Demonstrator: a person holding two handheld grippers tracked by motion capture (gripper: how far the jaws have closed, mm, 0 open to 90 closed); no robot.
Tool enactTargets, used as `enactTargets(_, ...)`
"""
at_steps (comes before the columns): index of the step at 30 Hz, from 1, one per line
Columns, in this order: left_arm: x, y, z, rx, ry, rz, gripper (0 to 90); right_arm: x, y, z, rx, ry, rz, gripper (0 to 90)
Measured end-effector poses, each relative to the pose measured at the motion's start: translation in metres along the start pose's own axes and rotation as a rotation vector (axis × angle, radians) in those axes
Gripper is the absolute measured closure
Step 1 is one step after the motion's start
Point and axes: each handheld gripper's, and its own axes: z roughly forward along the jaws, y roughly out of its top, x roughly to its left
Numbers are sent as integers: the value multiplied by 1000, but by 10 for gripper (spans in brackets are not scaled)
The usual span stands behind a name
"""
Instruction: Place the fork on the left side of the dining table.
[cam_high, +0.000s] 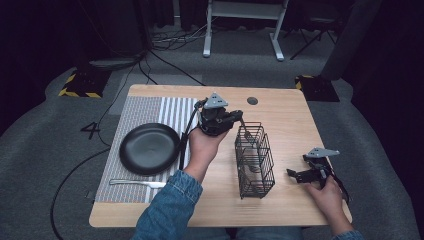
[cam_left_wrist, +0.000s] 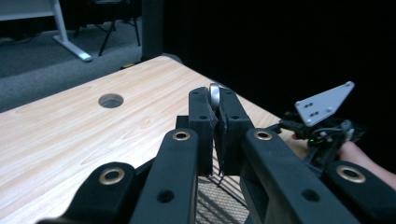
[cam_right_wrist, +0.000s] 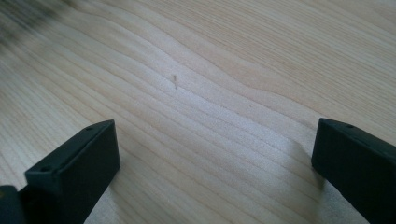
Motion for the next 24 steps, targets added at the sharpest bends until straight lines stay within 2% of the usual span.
enactTargets(3, -1, 7, -7, -6, -4, 8, 865, 0, 0, 0, 0, 0, 0, 10)
enactTargets(6, 0, 13, -14, -12, -16, -3, 865, 0, 0, 0, 0, 0, 1, 10)
enactTargets(7, 0, 18, -20, -20, -17, 3, 865, 0, 0, 0, 0, 0, 0, 10)
enactTargets(10, 1, 22, -25, -26, -19, 12, 865, 0, 0, 0, -2, 0, 2, 10)
enactTargets(16, 5, 34, -45, -55, 1, 25, 865, 0, 0, 0, -2, 0, 2, 11)
enactTargets(21, 11, 42, -62, -93, 18, 13, 865, 0, 0, 0, -2, 0, 2, 11)
enactTargets(24, 15, 47, -67, -99, 36, 7, 865, 0, 0, 0, -2, 0, 2, 11)
